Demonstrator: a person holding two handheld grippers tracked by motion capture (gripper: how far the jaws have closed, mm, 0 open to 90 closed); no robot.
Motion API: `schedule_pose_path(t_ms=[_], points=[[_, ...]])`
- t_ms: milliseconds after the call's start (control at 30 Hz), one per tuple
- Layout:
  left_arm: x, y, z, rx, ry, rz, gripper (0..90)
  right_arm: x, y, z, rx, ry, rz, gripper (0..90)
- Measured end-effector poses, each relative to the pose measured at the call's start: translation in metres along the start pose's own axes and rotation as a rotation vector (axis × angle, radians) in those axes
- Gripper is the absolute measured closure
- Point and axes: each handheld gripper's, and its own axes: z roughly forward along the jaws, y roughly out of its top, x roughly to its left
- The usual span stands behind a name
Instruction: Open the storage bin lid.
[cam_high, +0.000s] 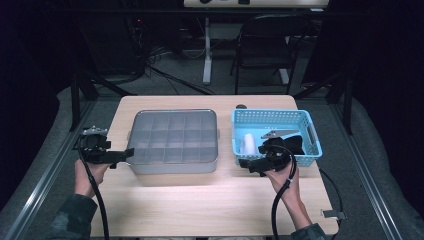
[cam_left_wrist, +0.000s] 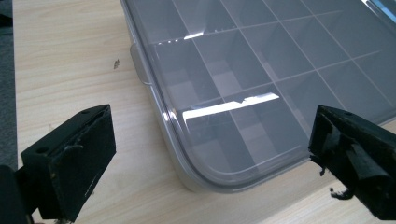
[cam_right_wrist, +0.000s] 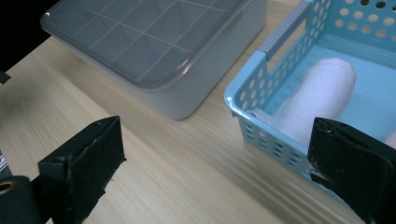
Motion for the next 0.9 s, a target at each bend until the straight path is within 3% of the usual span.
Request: schedule_pose_path(t_ms=[100,167,400,500,767,900], points=[[0.004,0.005,0.001,-0.006,-0.043,-0.03,1.6,0.001,0.009,0.007,0.0,0.015,-0.002,4.9],[0.005,0.007,0.002,-0.004,-0.027,-0.014,1.9,0.002,0.015,0.012,0.014,0.021,-0.01,5.5],[0.016,0.014,0.011,0.006,-0.044,-0.05,3.1,0.001,0.031,0.026,0.013,0.051,0.005,7.4],[0.02,0.019,0.016,0.015,-0.051,-0.061,4.9,0.0,0.039,0.035,0.01,0.086,0.026,8.9],[0.036,0.03,0.032,0.047,-0.078,-0.128,8.9,-0.004,0.06,0.062,0.038,0.093,0.061,16.7],[0.04,0.031,0.04,0.06,-0.072,-0.141,12.8,-0.005,0.069,0.074,0.047,0.09,0.092,24.0]])
